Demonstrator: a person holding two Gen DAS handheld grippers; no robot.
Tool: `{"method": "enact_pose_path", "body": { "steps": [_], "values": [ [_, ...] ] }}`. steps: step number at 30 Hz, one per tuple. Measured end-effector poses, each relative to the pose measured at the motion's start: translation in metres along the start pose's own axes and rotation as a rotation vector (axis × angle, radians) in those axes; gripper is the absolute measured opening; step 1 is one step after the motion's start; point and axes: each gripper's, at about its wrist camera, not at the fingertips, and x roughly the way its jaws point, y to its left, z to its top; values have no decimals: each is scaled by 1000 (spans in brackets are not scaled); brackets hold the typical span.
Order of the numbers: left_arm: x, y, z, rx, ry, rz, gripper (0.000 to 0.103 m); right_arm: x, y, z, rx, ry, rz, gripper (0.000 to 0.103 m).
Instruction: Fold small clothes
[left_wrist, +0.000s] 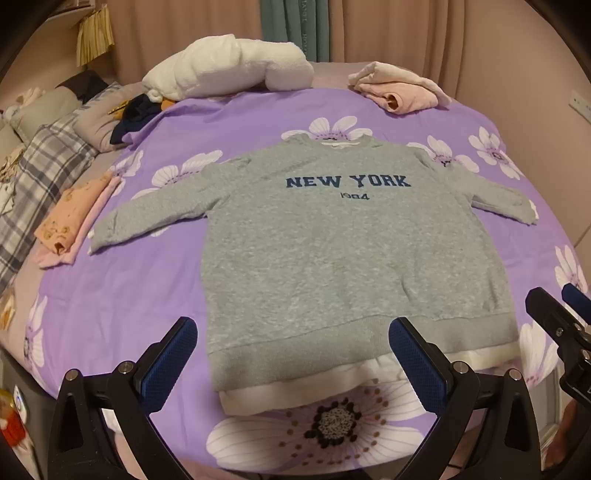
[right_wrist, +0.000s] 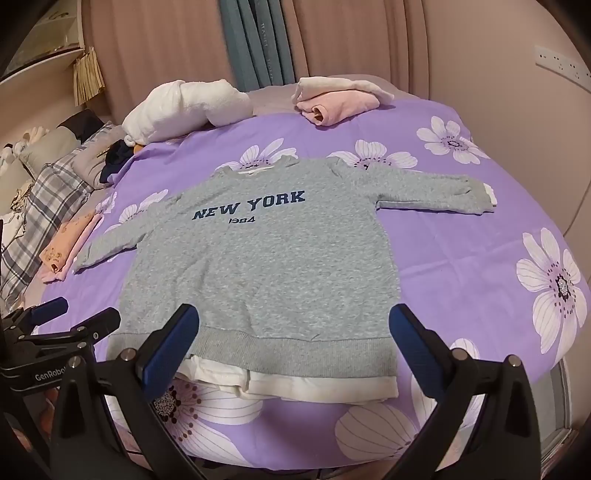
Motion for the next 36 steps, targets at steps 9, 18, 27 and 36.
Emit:
{"method": "enact_pose_path", "body": {
  "steps": [9,18,27,36],
  "values": [
    [1,1,0,-1,8,-2,103,2,3,-3,-2,12,4,103],
    [2,2,0,1,4,4,103,4,4,-3,-1,17,6,103],
    [0,0,-1,5,-6,12,103,4,6,-4,0,21,9,103],
    [0,2,-1,-3,1,7,103,4,8,-5,2,25,10,103]
  ]
}}
